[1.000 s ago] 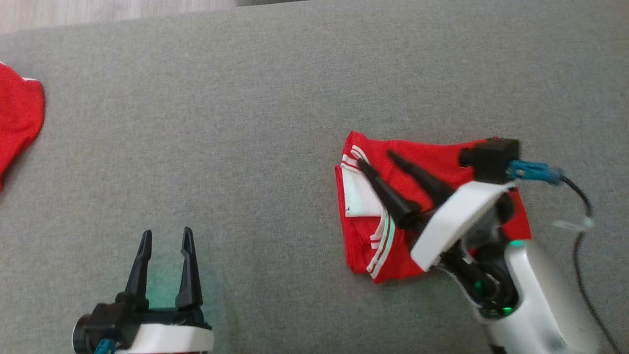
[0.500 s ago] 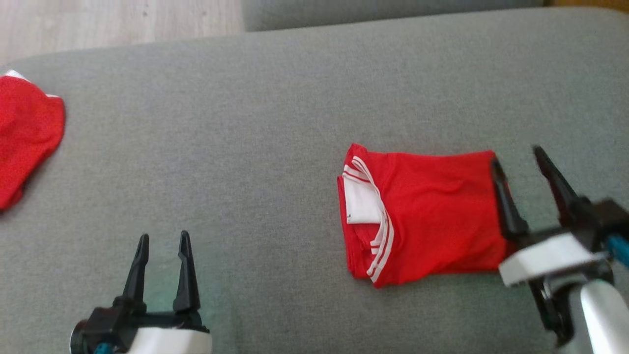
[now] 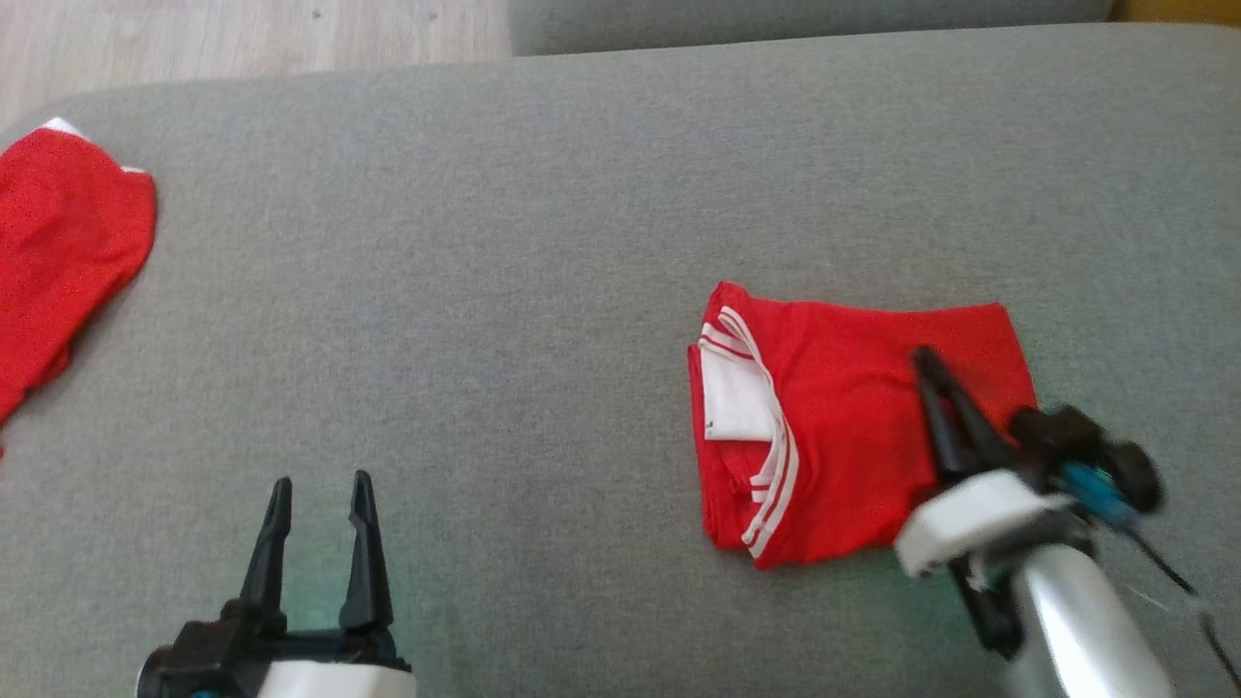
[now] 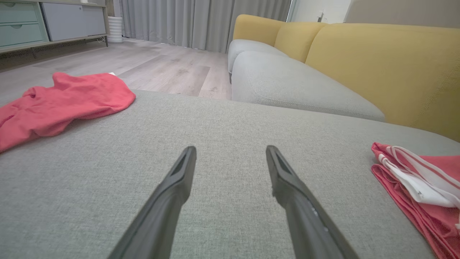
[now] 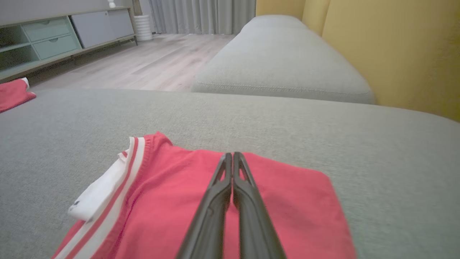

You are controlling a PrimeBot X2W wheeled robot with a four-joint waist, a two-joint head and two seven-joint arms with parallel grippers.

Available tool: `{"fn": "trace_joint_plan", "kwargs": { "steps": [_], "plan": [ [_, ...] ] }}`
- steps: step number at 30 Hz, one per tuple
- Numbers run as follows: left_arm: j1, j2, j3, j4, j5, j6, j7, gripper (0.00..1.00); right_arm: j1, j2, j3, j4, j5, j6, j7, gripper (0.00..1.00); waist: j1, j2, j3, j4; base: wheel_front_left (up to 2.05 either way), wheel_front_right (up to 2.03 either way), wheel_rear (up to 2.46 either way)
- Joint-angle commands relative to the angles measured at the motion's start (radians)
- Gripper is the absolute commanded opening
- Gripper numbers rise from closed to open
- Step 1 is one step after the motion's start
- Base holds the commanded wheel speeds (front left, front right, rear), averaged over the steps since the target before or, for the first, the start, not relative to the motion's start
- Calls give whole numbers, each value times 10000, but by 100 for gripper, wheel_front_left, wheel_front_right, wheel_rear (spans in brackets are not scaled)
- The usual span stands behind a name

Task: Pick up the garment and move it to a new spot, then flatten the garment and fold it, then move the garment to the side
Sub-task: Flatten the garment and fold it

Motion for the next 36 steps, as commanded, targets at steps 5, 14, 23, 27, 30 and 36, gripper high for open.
{"fn": "trace_joint_plan", "kwargs": {
  "steps": [5,14,23,27,30,36],
  "plan": [
    [-454,-18,141,-216,153,-82,-95,100,-1659,199,985,1754,-399,73,-280,0,0,0,203,230,0,0,0],
    [-444,-18,154,-155,113,-41,-95,100,-2673,245,2228,3788,-76,73,-970,0,0,0,227,647,0,0,0],
    [-440,-18,104,-96,18,18,-95,100,-2857,247,3560,4604,584,73,-1001,0,0,0,190,640,0,0,0],
    [-463,-18,99,-83,-13,34,-95,100,-2923,247,4017,4731,905,73,-1034,0,0,0,187,577,0,0,0],
    [-459,-18,93,-78,-16,27,-95,100,-2946,247,4222,4786,1052,73,-1040,0,0,0,178,551,0,0,0],
    [-375,-18,220,-59,7,33,-95,100,-3044,248,4457,4441,1361,73,-1229,0,0,0,22,400,0,0,0]
  ]
}}
